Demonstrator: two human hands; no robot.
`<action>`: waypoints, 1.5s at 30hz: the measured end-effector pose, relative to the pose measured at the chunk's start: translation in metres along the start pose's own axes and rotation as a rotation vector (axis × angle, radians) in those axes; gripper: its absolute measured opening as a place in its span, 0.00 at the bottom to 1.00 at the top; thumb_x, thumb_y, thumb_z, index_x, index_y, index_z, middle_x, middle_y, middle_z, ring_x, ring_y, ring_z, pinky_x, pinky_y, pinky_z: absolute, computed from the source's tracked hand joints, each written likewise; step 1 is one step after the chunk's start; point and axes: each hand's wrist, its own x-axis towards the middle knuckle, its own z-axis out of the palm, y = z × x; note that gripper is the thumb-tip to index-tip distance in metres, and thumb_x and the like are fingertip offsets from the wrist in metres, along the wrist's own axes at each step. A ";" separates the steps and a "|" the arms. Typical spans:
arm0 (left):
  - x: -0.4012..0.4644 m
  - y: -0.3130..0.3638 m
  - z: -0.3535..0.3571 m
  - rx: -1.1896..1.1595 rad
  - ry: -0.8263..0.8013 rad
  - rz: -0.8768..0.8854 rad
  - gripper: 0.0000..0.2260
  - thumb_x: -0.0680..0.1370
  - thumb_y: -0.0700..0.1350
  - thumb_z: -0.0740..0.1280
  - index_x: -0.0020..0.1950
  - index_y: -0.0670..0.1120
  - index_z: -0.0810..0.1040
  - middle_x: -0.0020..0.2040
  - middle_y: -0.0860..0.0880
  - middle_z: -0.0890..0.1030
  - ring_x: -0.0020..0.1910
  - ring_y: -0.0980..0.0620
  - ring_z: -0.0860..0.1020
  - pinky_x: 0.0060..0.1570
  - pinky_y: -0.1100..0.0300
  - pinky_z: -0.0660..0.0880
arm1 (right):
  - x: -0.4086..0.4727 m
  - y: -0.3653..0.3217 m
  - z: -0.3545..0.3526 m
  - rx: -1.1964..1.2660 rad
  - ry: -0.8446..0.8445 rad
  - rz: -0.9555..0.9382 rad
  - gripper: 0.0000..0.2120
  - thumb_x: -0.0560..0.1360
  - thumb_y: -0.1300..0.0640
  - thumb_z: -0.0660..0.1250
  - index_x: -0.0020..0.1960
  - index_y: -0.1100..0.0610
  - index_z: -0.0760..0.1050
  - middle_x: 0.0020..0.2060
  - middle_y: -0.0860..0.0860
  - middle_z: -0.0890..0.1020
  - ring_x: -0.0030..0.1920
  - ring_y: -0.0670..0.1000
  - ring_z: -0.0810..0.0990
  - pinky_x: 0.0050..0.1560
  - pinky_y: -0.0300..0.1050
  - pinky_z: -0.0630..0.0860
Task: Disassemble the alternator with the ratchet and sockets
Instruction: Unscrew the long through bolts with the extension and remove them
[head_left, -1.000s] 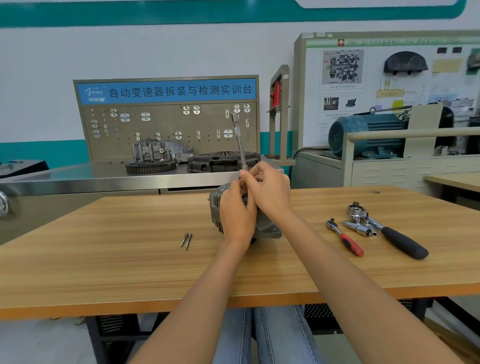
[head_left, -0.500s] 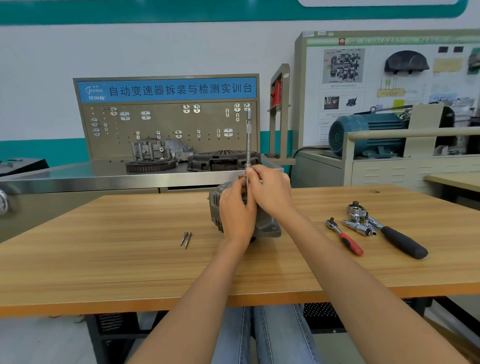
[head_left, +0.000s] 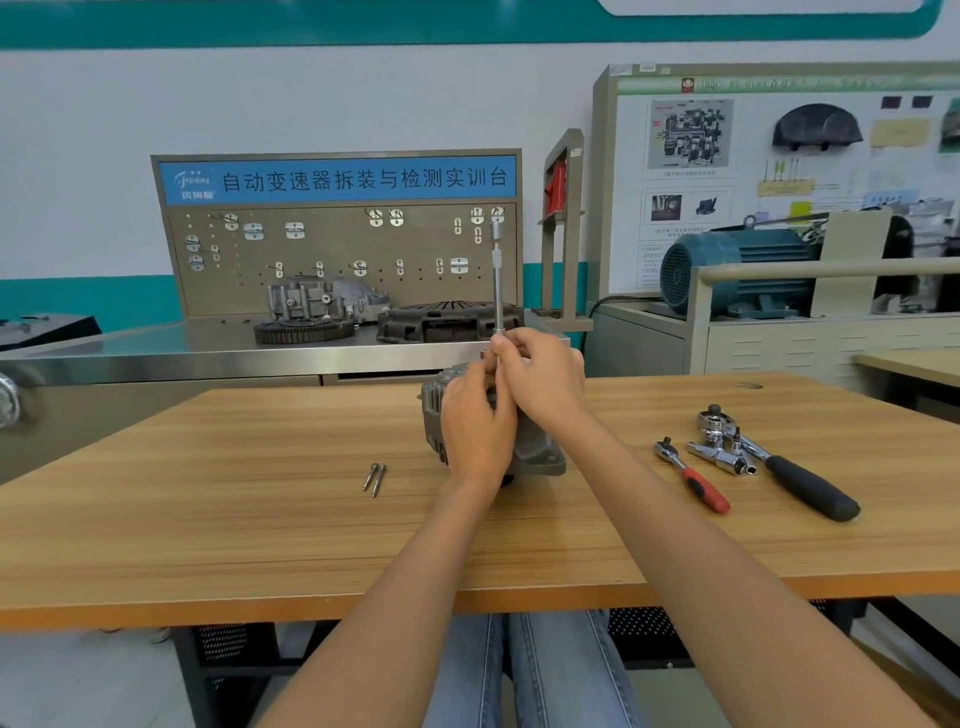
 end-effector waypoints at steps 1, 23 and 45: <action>0.000 0.000 0.000 0.009 0.003 0.006 0.09 0.82 0.48 0.61 0.53 0.45 0.78 0.47 0.49 0.82 0.50 0.50 0.79 0.51 0.47 0.76 | 0.000 0.001 0.000 -0.012 -0.014 -0.003 0.14 0.81 0.50 0.57 0.55 0.54 0.79 0.45 0.47 0.82 0.45 0.44 0.74 0.60 0.45 0.63; -0.001 0.002 -0.003 -0.002 0.021 0.024 0.07 0.81 0.47 0.62 0.51 0.46 0.77 0.44 0.49 0.82 0.47 0.51 0.79 0.48 0.53 0.74 | 0.003 0.005 0.005 -0.011 0.000 -0.008 0.13 0.80 0.48 0.58 0.53 0.53 0.78 0.38 0.41 0.76 0.43 0.43 0.71 0.58 0.43 0.60; 0.002 0.001 -0.003 0.022 0.006 0.011 0.07 0.80 0.47 0.64 0.51 0.46 0.78 0.44 0.54 0.81 0.46 0.53 0.79 0.47 0.51 0.77 | 0.002 0.006 0.004 -0.032 -0.011 -0.013 0.15 0.81 0.50 0.55 0.58 0.54 0.78 0.48 0.48 0.82 0.46 0.43 0.70 0.60 0.44 0.58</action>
